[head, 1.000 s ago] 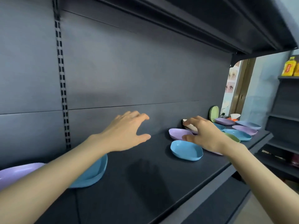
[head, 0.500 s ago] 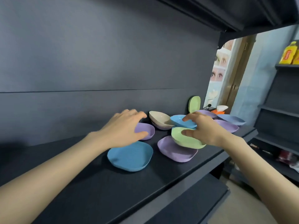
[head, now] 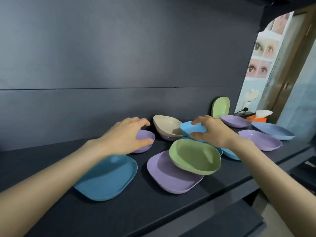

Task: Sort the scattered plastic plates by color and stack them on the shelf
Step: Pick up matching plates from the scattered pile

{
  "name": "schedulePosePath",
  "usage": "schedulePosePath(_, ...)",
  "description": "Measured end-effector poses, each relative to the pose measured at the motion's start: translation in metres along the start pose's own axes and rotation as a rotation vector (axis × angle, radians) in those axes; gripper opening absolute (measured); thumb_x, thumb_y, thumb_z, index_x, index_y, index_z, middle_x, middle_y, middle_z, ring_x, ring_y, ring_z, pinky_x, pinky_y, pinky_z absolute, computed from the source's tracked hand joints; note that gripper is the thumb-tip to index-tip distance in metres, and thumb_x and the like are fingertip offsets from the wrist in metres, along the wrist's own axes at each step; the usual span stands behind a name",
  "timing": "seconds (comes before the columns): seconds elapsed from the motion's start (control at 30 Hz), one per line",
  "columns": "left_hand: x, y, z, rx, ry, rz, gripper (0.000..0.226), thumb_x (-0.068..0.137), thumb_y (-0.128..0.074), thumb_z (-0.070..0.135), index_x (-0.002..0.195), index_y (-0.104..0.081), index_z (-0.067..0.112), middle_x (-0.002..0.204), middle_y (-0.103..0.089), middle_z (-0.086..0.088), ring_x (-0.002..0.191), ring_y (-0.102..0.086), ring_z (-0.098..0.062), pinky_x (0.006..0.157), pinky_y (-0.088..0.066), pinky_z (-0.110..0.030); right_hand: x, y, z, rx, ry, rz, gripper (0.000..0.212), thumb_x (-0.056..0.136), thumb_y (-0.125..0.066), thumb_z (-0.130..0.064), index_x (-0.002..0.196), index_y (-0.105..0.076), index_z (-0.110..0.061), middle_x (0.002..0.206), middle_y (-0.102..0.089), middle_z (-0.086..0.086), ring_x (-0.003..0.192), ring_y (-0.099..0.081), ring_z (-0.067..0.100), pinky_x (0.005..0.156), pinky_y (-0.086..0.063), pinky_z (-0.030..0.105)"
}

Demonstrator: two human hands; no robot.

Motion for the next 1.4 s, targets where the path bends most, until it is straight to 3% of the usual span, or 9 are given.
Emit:
schedulePosePath(0.3, 0.072, -0.043, 0.007, -0.081, 0.049, -0.003, 0.055, 0.085, -0.056, 0.053, 0.131, -0.047, 0.024, 0.127, -0.052, 0.005, 0.12, -0.046, -0.017, 0.101, -0.038, -0.035, 0.052, -0.01, 0.067, 0.053, -0.063, -0.064, 0.046, 0.083, -0.067, -0.036, 0.123, -0.055, -0.016, 0.124, -0.053, 0.009, 0.11, -0.053, 0.024, 0.081, -0.04, 0.026)
schedulePosePath(0.6, 0.123, -0.07, 0.004, -0.14, 0.35, 0.026, 0.071, 0.08, -0.061, 0.056, 0.133, -0.04, 0.014, 0.129, -0.046, -0.007, 0.115, -0.051, -0.026, 0.097, -0.042, -0.039, 0.096, -0.015, 0.121, 0.108, -0.069, -0.203, 0.059, 0.08, -0.068, -0.045, 0.126, -0.048, -0.014, 0.114, -0.055, 0.005, 0.1, -0.053, 0.02, 0.078, -0.039, 0.027)
schedulePosePath(0.8, 0.138, -0.082, -0.002, -0.249, 0.593, 0.065, 0.081, 0.077, -0.068, 0.052, 0.133, -0.035, 0.003, 0.117, -0.06, -0.01, 0.109, -0.054, -0.027, 0.08, -0.042, -0.032, 0.116, -0.023, 0.135, 0.261, -0.027, -0.336, 0.051, 0.076, -0.074, -0.042, 0.112, -0.046, -0.02, 0.085, -0.053, -0.017, 0.073, -0.052, -0.005, 0.051, -0.038, 0.008)
schedulePosePath(0.9, 0.145, -0.087, -0.002, -0.281, 0.685, 0.073, 0.067, 0.076, -0.071, 0.045, 0.121, -0.042, 0.004, 0.103, -0.064, -0.01, 0.091, -0.06, -0.026, 0.067, -0.042, -0.03, 0.124, -0.029, 0.139, 0.304, -0.008, -0.385, 0.051, 0.072, -0.078, -0.04, 0.108, -0.047, -0.02, 0.094, -0.056, -0.015, 0.079, -0.056, 0.002, 0.046, -0.037, 0.008)
schedulePosePath(1.0, 0.152, -0.09, 0.0, -0.322, 0.74, 0.096, 0.044, 0.077, -0.071, 0.032, 0.104, -0.046, 0.006, 0.093, -0.062, -0.009, 0.051, -0.06, -0.017, 0.046, -0.043, -0.023, 0.131, -0.034, 0.14, 0.325, -0.024, -0.4, 0.05, 0.07, -0.08, -0.035, 0.107, -0.05, -0.019, 0.1, -0.056, -0.006, 0.084, -0.059, 0.013, 0.047, -0.042, 0.017)
schedulePosePath(1.1, 0.154, -0.089, -0.005, -0.32, 0.766, 0.122, 0.032, 0.077, -0.069, 0.019, 0.098, -0.05, 0.007, 0.085, -0.068, -0.012, 0.035, -0.055, -0.009, 0.047, -0.045, -0.02, 0.135, -0.033, 0.141, 0.343, -0.044, -0.382, 0.049, 0.071, -0.08, -0.033, 0.108, -0.052, -0.019, 0.1, -0.056, -0.003, 0.081, -0.058, 0.018, 0.043, -0.042, 0.022)
schedulePosePath(1.17, 0.154, -0.087, -0.007, -0.33, 0.779, 0.149, 0.026, 0.076, -0.068, 0.013, 0.096, -0.054, 0.006, 0.086, -0.069, -0.014, 0.04, -0.057, -0.012, 0.049, -0.046, -0.022, 0.139, -0.029, 0.142, 0.376, -0.031, -0.346, 0.045, 0.072, -0.08, -0.029, 0.106, -0.054, -0.016, 0.1, -0.06, 0.0, 0.08, -0.058, 0.017, 0.044, -0.042, 0.018)
schedulePosePath(1.23, 0.153, -0.081, -0.006, -0.32, 0.785, 0.196, 0.019, 0.077, -0.067, 0.01, 0.093, -0.059, 0.007, 0.085, -0.066, -0.011, 0.061, -0.059, -0.02, 0.056, -0.044, -0.025, 0.142, -0.025, 0.143, 0.426, -0.006, -0.305, 0.036, 0.073, -0.079, -0.025, 0.099, -0.059, -0.012, 0.093, -0.064, 0.001, 0.075, -0.059, 0.014, 0.047, -0.042, 0.016)
schedulePosePath(1.4, 0.14, -0.059, 0.0, -0.316, 0.773, 0.372, 0.012, 0.083, -0.059, 0.011, 0.092, -0.065, 0.005, 0.083, -0.063, -0.008, 0.083, -0.059, -0.029, 0.068, -0.041, -0.027, 0.143, -0.015, 0.139, 0.59, 0.025, -0.108, 0.028, 0.073, -0.078, -0.023, 0.097, -0.067, -0.013, 0.092, -0.071, 0.001, 0.087, -0.067, 0.021, 0.074, -0.053, 0.033)
Point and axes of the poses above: each hand's wrist, its own x-axis towards the middle knuckle, its own y-axis out of the back of the hand, z = x × y, the point moved 2 cm from there along x, towards the middle knuckle
